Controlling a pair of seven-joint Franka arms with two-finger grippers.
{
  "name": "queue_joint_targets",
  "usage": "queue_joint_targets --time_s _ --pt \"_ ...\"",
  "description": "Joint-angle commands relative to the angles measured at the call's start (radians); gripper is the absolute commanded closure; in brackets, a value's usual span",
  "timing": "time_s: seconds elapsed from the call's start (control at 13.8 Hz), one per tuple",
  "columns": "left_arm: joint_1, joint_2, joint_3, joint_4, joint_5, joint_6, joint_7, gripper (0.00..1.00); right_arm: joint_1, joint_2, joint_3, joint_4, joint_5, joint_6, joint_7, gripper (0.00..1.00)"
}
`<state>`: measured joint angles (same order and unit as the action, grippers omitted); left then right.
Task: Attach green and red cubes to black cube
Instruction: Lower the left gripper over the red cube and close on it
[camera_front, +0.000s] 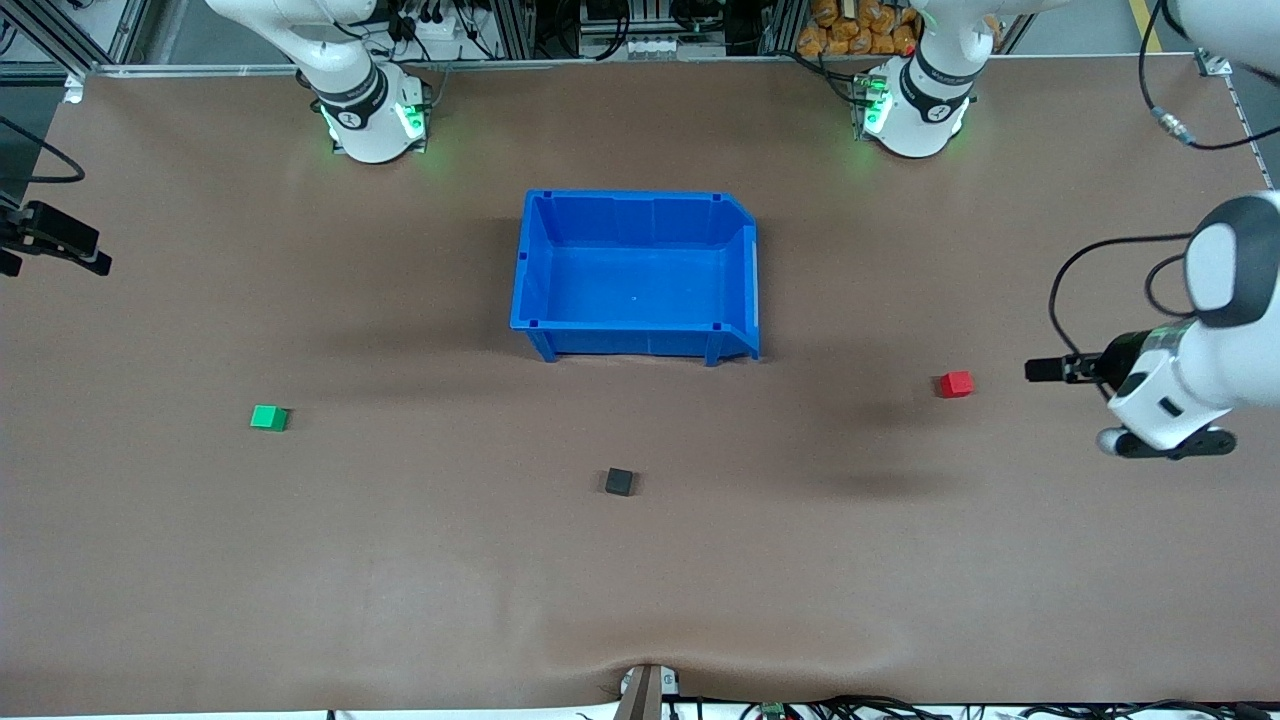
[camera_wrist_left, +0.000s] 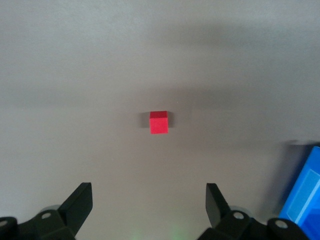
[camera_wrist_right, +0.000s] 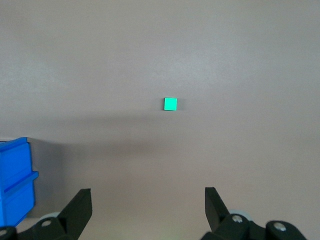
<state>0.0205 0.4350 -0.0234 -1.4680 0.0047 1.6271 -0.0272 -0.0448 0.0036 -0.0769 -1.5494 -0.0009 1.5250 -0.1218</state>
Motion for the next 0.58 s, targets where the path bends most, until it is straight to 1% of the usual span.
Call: queue_joint_targets --time_s 0.0,0.15,0.22,0.51 --pt "-0.01 0.063 0.002 0.02 0.003 0.046 0.003 0.0 -0.012 -0.005 0.012 0.006 0.004 -0.005 0.01 0.0" --pt "-0.01 0.123 0.0 0.018 -0.002 0.101 -0.013 0.0 -0.01 -0.007 0.017 0.006 0.004 -0.008 0.01 0.0" --pt "-0.008 0.16 0.0 0.02 -0.006 0.112 -0.014 0.0 -0.01 -0.007 0.017 0.006 0.004 -0.008 0.01 0.0" --pt "-0.004 0.252 -0.001 0.014 -0.014 0.126 -0.017 0.0 -0.01 -0.007 0.017 0.006 0.004 -0.006 0.01 0.0"
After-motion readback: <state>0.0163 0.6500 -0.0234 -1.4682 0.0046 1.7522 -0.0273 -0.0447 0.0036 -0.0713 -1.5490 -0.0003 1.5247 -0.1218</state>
